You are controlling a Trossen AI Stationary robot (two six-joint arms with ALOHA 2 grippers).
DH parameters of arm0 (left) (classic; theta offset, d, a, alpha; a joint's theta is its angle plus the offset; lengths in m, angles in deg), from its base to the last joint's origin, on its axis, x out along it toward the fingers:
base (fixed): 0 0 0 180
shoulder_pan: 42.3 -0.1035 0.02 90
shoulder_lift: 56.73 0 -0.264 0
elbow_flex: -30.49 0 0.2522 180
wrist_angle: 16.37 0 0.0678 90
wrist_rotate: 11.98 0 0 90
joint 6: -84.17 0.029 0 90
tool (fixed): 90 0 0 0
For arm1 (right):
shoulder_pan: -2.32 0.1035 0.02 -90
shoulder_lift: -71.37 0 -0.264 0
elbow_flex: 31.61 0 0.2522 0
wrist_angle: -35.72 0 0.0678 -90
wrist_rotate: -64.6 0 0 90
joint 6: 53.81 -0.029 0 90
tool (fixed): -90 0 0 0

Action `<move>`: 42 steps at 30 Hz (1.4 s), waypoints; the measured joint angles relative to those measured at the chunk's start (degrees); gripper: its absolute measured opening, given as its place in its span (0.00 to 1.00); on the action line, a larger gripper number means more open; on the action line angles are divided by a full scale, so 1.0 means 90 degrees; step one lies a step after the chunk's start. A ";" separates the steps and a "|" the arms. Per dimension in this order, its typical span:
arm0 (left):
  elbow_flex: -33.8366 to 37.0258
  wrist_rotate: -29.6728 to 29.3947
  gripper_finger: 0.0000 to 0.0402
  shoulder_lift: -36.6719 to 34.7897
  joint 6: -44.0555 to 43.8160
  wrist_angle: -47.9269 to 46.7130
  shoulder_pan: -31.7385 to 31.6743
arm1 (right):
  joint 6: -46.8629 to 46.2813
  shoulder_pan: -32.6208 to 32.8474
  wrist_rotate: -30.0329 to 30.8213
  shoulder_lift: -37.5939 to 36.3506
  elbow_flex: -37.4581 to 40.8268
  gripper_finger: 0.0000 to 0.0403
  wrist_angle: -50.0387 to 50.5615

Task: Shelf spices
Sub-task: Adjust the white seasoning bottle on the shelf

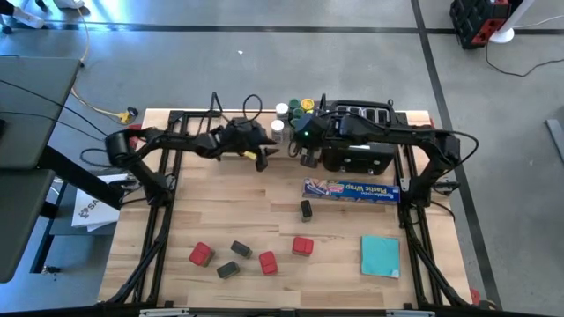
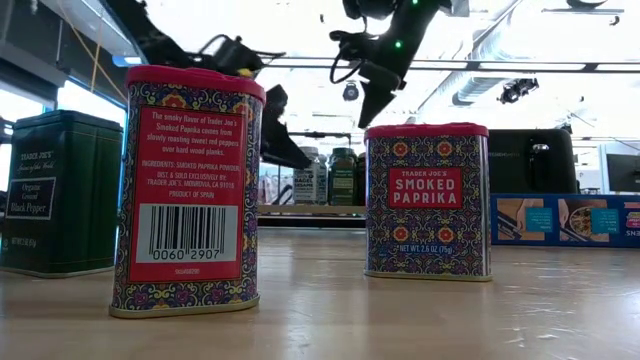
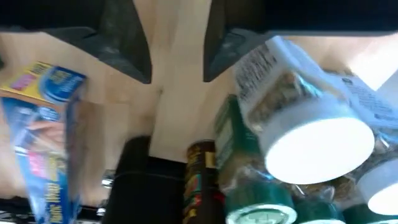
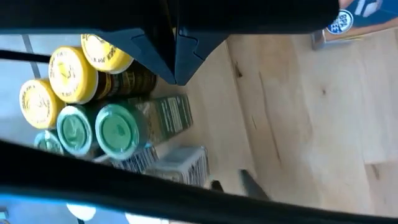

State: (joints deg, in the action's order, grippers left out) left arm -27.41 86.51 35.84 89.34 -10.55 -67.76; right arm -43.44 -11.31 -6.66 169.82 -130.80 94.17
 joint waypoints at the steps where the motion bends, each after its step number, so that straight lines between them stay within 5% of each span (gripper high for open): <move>1: -0.0114 0.0000 0.30 0.0151 0.0048 0.0015 -0.0030 | -0.0040 0.0024 0.0037 0.0000 0.0000 0.00 0.0050; 16: -0.1184 -0.0025 0.08 0.1309 0.0987 0.0004 -0.0130 | -0.0104 0.0068 0.0046 0.0000 0.0000 0.00 0.0196; 26: -0.0940 0.0102 0.06 0.0762 0.0414 -0.0336 -0.0002 | -0.0104 0.0068 0.0046 0.0000 0.0000 0.00 0.0344; 31: -0.0264 0.0754 0.06 0.0132 -0.0045 -0.0591 0.0130 | -0.0119 0.0068 0.0191 0.0000 0.0000 0.00 0.0600; 42: 0.0308 -0.0634 0.02 0.0098 -0.0719 -0.0326 -0.0632 | -0.0127 0.0032 0.0609 0.0002 0.0002 0.00 0.0655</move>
State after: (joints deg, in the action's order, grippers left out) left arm -24.64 80.81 36.73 82.87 -13.48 -73.45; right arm -44.58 -11.02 -1.18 169.84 -130.78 100.07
